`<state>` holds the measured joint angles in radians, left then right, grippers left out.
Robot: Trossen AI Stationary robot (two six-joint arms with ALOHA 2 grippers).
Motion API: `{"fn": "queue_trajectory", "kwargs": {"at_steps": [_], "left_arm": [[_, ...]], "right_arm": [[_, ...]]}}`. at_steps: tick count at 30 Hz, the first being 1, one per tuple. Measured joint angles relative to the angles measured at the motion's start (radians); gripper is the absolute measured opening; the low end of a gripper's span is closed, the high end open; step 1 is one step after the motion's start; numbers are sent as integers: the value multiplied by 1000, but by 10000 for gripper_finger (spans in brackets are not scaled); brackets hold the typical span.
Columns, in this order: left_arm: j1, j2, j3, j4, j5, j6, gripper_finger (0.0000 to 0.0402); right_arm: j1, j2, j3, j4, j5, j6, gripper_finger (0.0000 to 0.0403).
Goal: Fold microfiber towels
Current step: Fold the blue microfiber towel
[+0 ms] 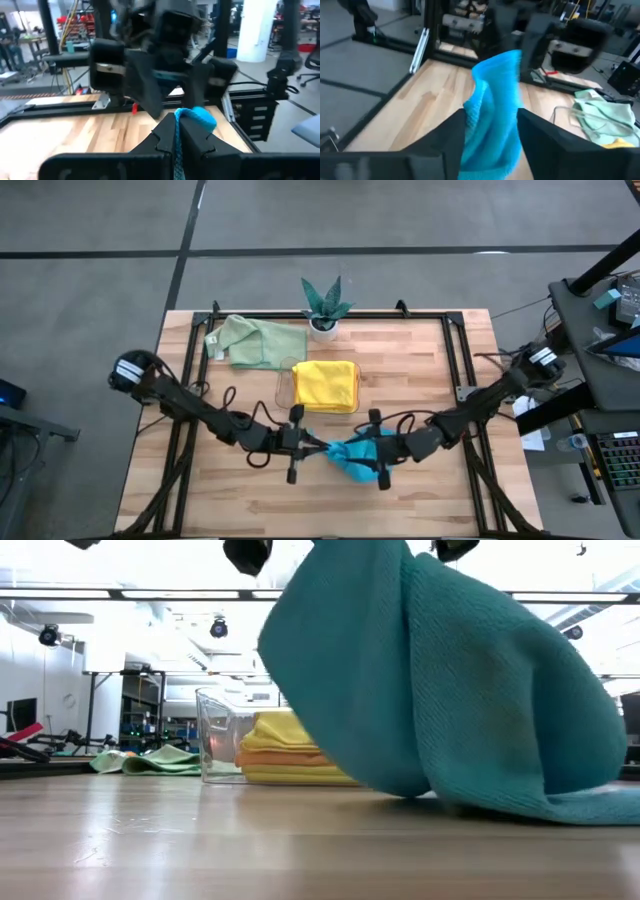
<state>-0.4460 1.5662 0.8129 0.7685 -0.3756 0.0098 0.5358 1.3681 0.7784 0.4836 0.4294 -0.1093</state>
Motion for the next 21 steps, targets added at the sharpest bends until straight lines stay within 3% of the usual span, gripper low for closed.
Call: {"fn": "queue_trajectory", "kwargs": {"at_steps": [5,11,17,21], "left_arm": [[-8,-40,5,-2,-24,57,0],[-9,-101,47,-2,-24,208,0],[-10,-133,84,0,100,270,0],[-10,-127,78,-18,187,264,0]], "right_arm": [[0,-81,0,-16,0,8,210],[0,-150,5,-16,0,13,221],[0,-162,22,-19,-6,25,221],[-2,-139,52,-44,-70,61,221]]}}
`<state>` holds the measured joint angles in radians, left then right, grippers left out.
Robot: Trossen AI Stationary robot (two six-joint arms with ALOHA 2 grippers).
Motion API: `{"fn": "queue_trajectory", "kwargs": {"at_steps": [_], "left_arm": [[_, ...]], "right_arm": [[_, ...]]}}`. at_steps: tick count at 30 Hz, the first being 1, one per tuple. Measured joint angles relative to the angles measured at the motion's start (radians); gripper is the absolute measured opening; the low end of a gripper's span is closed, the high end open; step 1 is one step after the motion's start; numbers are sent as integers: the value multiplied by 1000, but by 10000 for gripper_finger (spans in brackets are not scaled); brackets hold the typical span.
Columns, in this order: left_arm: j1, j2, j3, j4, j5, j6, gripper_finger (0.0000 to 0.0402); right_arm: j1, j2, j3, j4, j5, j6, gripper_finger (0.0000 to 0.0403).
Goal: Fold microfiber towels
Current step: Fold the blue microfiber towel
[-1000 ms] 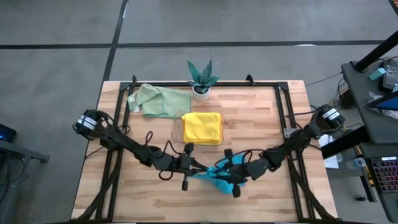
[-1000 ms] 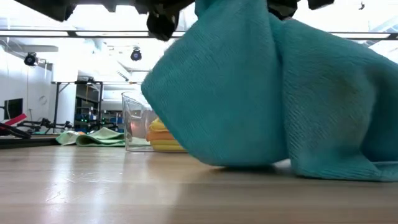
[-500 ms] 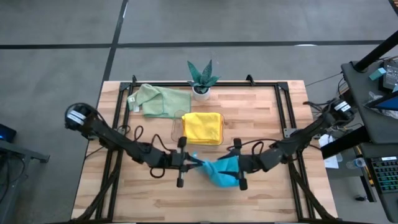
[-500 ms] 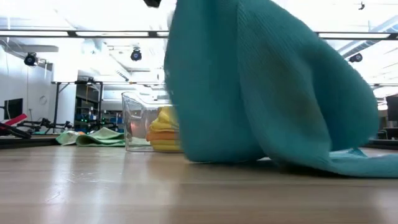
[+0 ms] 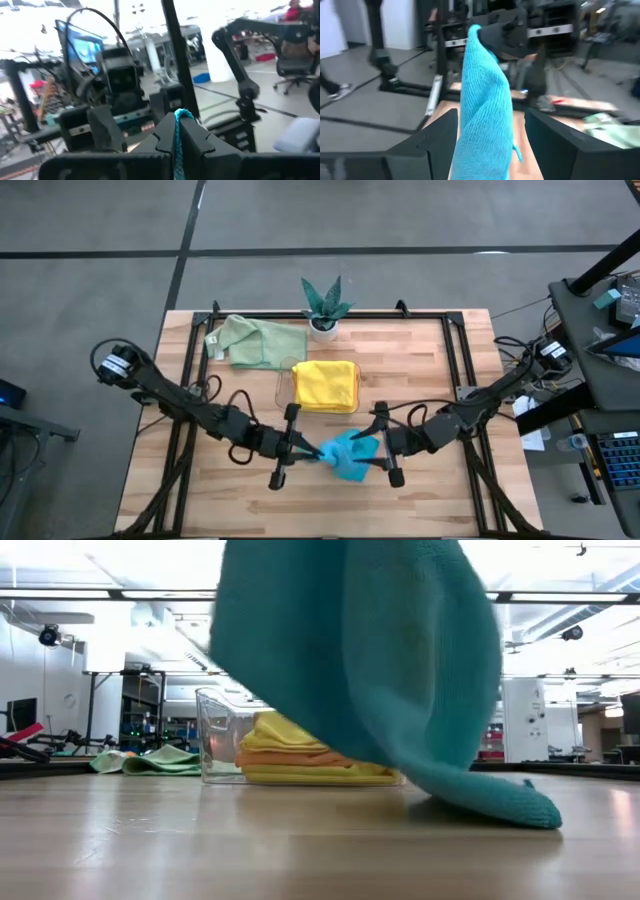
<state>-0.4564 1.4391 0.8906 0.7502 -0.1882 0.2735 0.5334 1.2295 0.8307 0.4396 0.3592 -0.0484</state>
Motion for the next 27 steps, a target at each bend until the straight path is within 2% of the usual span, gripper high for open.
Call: {"fn": "queue_trajectory", "kwargs": {"at_steps": [4,10,15,24,27], "left_arm": [[-2,32,-8,-42,26,-3,0],[-5,97,-14,-65,134,49,0],[-19,129,-14,-88,153,134,0],[-77,132,-18,-110,161,350,0],[-79,132,-18,-111,161,363,0]], "right_arm": [[-7,48,36,-19,-51,30,221],[-42,150,107,-49,-168,82,219],[-72,235,187,-132,-283,113,219],[-89,373,349,-361,-329,125,219],[-92,418,389,-364,-438,116,219]]}}
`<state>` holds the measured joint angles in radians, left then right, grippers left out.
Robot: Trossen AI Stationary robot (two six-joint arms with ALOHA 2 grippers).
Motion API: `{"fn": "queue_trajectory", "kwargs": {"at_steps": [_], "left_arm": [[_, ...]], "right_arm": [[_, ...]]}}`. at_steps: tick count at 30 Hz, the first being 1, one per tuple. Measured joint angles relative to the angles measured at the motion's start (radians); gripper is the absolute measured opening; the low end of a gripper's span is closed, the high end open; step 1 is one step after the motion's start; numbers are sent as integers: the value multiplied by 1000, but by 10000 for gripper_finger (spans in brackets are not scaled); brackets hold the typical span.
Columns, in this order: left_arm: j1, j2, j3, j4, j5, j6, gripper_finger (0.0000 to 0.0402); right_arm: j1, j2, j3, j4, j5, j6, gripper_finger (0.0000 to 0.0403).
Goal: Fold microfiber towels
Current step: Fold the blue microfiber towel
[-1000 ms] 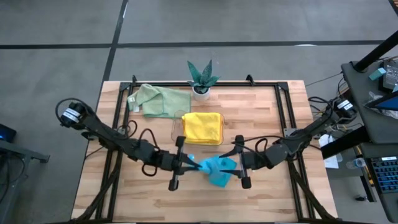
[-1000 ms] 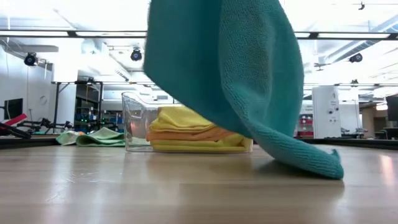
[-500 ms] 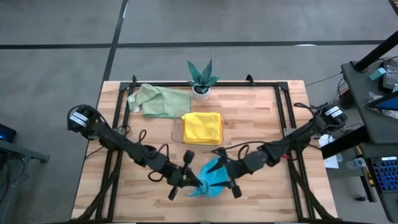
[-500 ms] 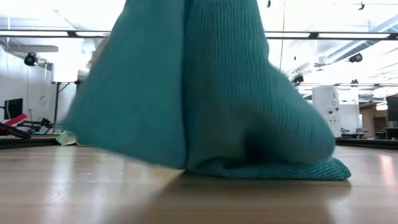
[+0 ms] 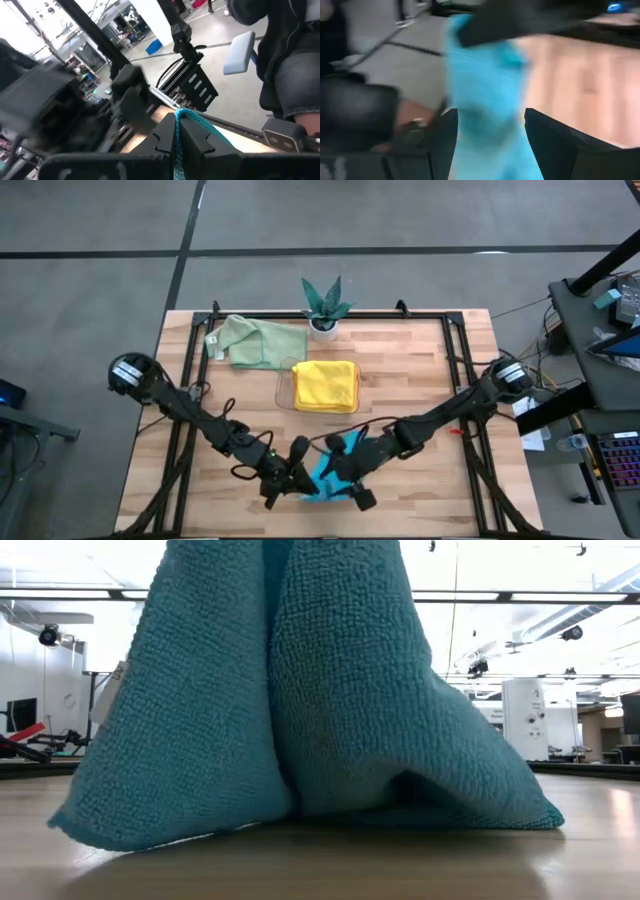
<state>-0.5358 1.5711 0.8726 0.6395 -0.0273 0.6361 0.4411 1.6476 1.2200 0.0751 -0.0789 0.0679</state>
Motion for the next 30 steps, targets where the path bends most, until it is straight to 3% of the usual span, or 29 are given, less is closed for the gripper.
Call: {"fn": "queue_trajectory", "kwargs": {"at_steps": [3,6,14,20,25,30], "left_arm": [[1,0,-1,1,0,0,0],[1,0,-2,2,0,-1,0],[1,0,-14,2,-12,-201,14],[-1,-6,-15,0,-59,-239,85],[-14,-9,-15,-17,-183,-259,147],[-15,-23,-15,-133,-302,-368,182]], "right_arm": [[-5,34,41,0,-78,12,218],[-10,54,75,-17,-80,-9,196],[-10,42,92,-49,-80,-87,24],[-7,30,86,-76,-61,-95,9],[9,22,67,-145,82,-94,9],[29,-26,-10,-225,180,-49,9]]}}
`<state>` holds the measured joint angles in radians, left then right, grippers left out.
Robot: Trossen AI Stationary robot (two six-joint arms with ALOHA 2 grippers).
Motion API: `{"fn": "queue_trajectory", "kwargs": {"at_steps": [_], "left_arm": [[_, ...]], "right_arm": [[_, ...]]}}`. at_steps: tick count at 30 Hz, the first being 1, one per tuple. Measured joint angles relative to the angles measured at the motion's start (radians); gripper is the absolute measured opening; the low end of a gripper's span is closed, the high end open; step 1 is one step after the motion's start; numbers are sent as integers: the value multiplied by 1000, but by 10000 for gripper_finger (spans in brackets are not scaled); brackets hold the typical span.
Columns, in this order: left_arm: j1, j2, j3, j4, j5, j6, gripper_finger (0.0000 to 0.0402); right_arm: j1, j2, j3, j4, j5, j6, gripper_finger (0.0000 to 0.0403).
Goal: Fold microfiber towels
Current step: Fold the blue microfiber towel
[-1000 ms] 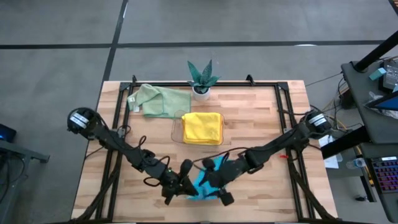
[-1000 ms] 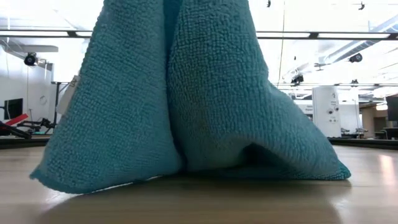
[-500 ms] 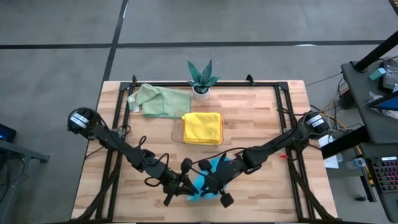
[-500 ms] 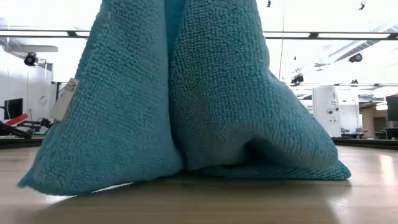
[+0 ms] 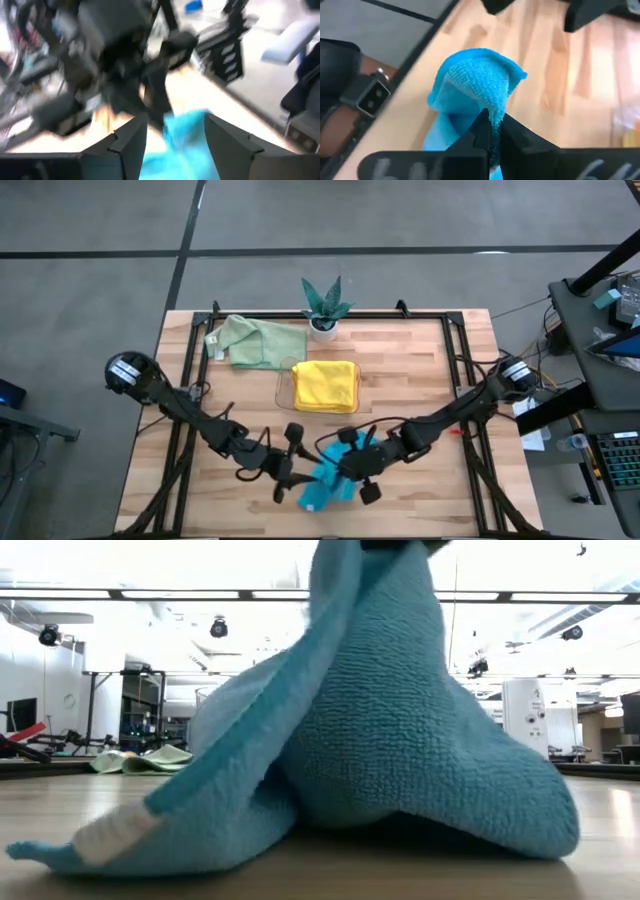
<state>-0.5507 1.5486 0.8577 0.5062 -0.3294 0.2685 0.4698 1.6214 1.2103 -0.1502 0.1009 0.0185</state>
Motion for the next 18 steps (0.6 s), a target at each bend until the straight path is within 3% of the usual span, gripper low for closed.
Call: {"fn": "queue_trajectory", "kwargs": {"at_steps": [4,11,18], "left_arm": [[1,-5,0,-111,-64,-71,192],[0,-35,0,-236,-115,-353,192],[-14,64,2,-218,-135,-542,191]], "right_arm": [[5,-66,-97,-1,85,63,9],[16,-208,-295,12,329,230,9],[57,-300,-445,148,348,261,8]]}}
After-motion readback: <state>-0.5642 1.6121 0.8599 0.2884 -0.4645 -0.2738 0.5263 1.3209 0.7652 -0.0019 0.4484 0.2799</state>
